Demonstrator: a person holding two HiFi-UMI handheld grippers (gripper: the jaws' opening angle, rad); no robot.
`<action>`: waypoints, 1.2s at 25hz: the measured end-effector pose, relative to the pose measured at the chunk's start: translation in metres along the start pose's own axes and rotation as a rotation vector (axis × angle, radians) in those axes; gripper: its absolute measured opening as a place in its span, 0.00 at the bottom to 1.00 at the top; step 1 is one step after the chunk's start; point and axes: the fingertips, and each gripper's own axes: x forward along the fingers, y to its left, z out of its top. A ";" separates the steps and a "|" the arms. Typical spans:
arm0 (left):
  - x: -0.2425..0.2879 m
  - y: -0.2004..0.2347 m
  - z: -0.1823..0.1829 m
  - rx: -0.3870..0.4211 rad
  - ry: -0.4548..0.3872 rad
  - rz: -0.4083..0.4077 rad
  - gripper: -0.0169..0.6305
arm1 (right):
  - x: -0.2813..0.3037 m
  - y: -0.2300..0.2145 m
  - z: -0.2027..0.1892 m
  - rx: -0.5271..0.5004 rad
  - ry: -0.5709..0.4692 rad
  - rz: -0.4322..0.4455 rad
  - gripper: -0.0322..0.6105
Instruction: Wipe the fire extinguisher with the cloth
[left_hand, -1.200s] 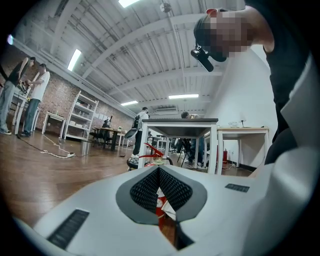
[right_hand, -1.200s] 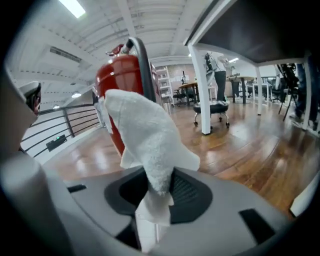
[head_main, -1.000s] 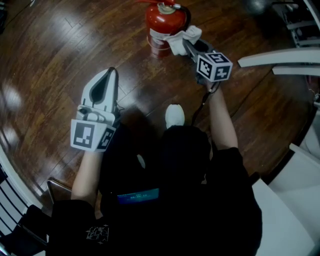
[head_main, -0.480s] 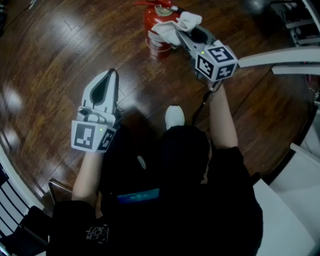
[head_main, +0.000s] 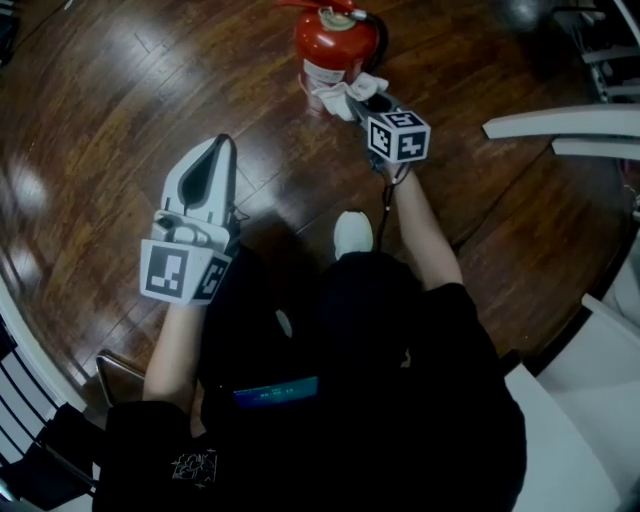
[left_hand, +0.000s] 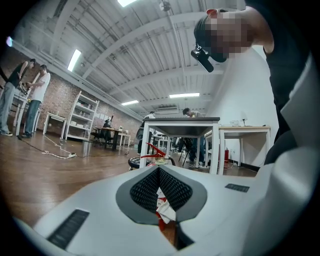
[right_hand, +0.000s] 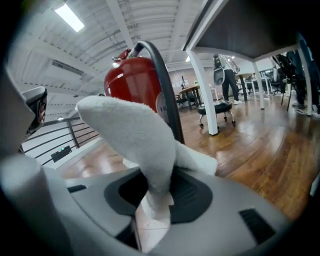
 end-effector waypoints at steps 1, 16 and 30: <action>0.000 0.000 0.000 -0.001 -0.001 0.003 0.03 | 0.005 -0.003 -0.009 0.002 0.019 -0.007 0.26; -0.002 0.023 0.009 0.013 -0.016 0.019 0.03 | -0.110 0.068 0.063 -0.090 -0.219 0.161 0.26; -0.009 -0.048 0.231 -0.038 0.033 -0.041 0.03 | -0.326 0.217 0.269 -0.193 -0.232 0.191 0.26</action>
